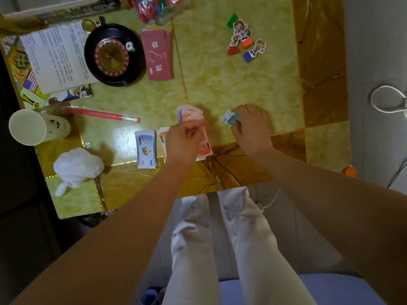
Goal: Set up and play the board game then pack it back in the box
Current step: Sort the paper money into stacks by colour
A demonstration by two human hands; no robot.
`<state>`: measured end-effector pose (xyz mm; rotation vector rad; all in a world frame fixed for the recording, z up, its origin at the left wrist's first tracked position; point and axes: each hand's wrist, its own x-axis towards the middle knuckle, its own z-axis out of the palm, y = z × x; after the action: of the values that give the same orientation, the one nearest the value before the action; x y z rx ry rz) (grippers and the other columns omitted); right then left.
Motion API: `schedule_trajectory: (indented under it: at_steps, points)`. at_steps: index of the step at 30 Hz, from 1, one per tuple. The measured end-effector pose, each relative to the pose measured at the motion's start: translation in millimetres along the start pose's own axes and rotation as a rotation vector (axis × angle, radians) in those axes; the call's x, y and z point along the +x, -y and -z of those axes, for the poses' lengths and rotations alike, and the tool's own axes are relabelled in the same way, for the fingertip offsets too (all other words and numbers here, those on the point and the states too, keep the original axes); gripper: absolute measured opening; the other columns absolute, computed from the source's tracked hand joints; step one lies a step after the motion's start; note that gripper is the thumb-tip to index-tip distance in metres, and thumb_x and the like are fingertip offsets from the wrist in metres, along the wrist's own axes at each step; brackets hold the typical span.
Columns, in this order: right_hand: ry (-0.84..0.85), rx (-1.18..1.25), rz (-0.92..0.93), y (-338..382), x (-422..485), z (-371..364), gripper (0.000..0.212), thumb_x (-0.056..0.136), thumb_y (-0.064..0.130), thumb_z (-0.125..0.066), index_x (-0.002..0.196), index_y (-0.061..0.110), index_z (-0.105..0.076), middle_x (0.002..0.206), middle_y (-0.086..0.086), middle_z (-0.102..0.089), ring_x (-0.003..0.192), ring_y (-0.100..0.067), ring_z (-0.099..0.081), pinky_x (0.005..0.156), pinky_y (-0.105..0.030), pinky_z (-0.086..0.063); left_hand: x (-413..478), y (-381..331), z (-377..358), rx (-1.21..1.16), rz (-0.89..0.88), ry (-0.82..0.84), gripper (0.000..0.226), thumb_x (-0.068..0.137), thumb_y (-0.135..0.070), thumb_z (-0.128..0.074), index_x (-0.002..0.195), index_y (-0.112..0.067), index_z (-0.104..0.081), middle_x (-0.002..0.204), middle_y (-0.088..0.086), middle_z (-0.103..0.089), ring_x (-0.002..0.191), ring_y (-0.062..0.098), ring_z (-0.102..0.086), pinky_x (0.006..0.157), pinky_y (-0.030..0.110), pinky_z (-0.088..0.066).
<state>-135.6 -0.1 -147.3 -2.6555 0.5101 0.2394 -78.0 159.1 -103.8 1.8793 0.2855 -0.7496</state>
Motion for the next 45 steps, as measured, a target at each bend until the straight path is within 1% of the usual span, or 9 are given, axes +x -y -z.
schedule_trajectory:
  at_steps: [4, 6, 12, 17, 26, 34, 37, 43, 45]
  points:
    - [-0.032, 0.521, -0.111, 10, 7, 23, 0.017, 0.095, 0.007, -0.048, 0.109, 0.001, -0.056, 0.103, -0.008, -0.059, 0.088, -0.018, -0.053, 0.073, -0.016, -0.041, -2, -14, -2, 0.125, -0.144, 0.037, 0.039, 0.092, 0.002, -0.051, 0.118, -0.022, -0.066, 0.067, 0.009, -0.056, 0.068, 0.012, -0.053, 0.073, 0.022, -0.049]
    - [-0.024, 0.686, -0.19, 16, 9, 34, 0.014, 0.097, 0.007, -0.048, 0.109, 0.001, -0.054, 0.104, -0.007, -0.061, 0.09, -0.016, -0.056, 0.075, -0.018, -0.044, -2, -25, -4, 0.293, -0.281, 0.055, 0.046, 0.092, -0.001, -0.049, 0.127, -0.028, -0.06, 0.062, 0.006, -0.05, 0.056, 0.006, -0.046, 0.058, 0.023, -0.045]
    - [-0.024, 0.816, -0.248, 17, 7, 33, 0.007, 0.098, 0.006, -0.049, 0.097, 0.014, -0.049, 0.085, 0.008, -0.051, 0.077, 0.001, -0.051, 0.068, -0.009, -0.039, -2, -33, -18, 0.63, -0.564, 0.185, 0.058, 0.096, -0.005, -0.047, 0.145, -0.034, -0.037, 0.086, 0.002, -0.043, 0.071, 0.015, -0.044, 0.064, 0.026, -0.037]
    - [-0.023, 0.846, -0.242, 11, 4, 25, 0.005, 0.099, 0.009, -0.048, 0.096, 0.013, -0.047, 0.085, 0.0, -0.052, 0.075, -0.007, -0.051, 0.067, -0.014, -0.042, -4, -23, -23, 0.763, -0.608, 0.201, 0.068, 0.09, 0.003, -0.046, 0.146, -0.032, -0.035, 0.09, 0.012, -0.048, 0.066, 0.025, -0.047, 0.06, 0.036, -0.045]
    - [-0.109, 0.855, -0.142, 13, 2, 38, 0.011, 0.099, 0.0, -0.042, 0.105, -0.003, -0.05, 0.092, 0.011, -0.05, 0.086, 0.011, -0.05, 0.078, -0.006, -0.038, -7, -36, -23, 0.76, -0.61, 0.171, 0.068, 0.088, 0.004, -0.05, 0.146, -0.03, -0.039, 0.093, 0.01, -0.05, 0.065, 0.018, -0.043, 0.058, 0.028, -0.039]
    - [-0.034, 0.771, -0.17, 5, 2, 24, 0.014, 0.099, 0.005, -0.041, 0.108, 0.003, -0.051, 0.094, 0.003, -0.055, 0.084, 0.003, -0.052, 0.075, -0.013, -0.042, -2, -29, -29, 0.8, -0.527, 0.212, 0.067, 0.092, 0.001, -0.044, 0.148, -0.034, -0.032, 0.091, 0.006, -0.042, 0.066, 0.019, -0.04, 0.06, 0.03, -0.038]
    - [-0.009, 0.756, -0.191, 4, 5, 28, 0.015, 0.1, 0.01, -0.042, 0.111, 0.001, -0.048, 0.096, -0.005, -0.056, 0.086, -0.015, -0.055, 0.072, -0.025, -0.043, -3, -31, -26, 0.703, -0.523, 0.17, 0.062, 0.093, -0.001, -0.043, 0.146, -0.034, -0.035, 0.091, 0.001, -0.042, 0.069, 0.016, -0.042, 0.064, 0.024, -0.032]
    - [0.117, 0.867, -0.426, 11, 12, 50, 0.014, 0.103, 0.016, -0.04, 0.114, 0.013, -0.049, 0.081, 0.006, -0.053, 0.07, -0.006, -0.054, 0.056, -0.011, -0.045, 3, -39, -19, 0.444, -0.252, 0.011, 0.04, 0.094, -0.002, -0.04, 0.112, -0.023, -0.068, 0.088, 0.004, -0.056, 0.05, 0.005, -0.051, 0.049, 0.008, -0.037]
    - [0.198, 0.953, -0.519, 16, 12, 55, 0.018, 0.103, 0.018, -0.041, 0.117, 0.014, -0.052, 0.089, 0.001, -0.058, 0.078, -0.013, -0.058, 0.062, -0.019, -0.049, 2, -43, -19, 0.399, -0.129, 0.03, 0.038, 0.095, -0.002, -0.04, 0.1, -0.021, -0.073, 0.081, 0.001, -0.063, 0.043, 0.001, -0.053, 0.043, 0.011, -0.038]
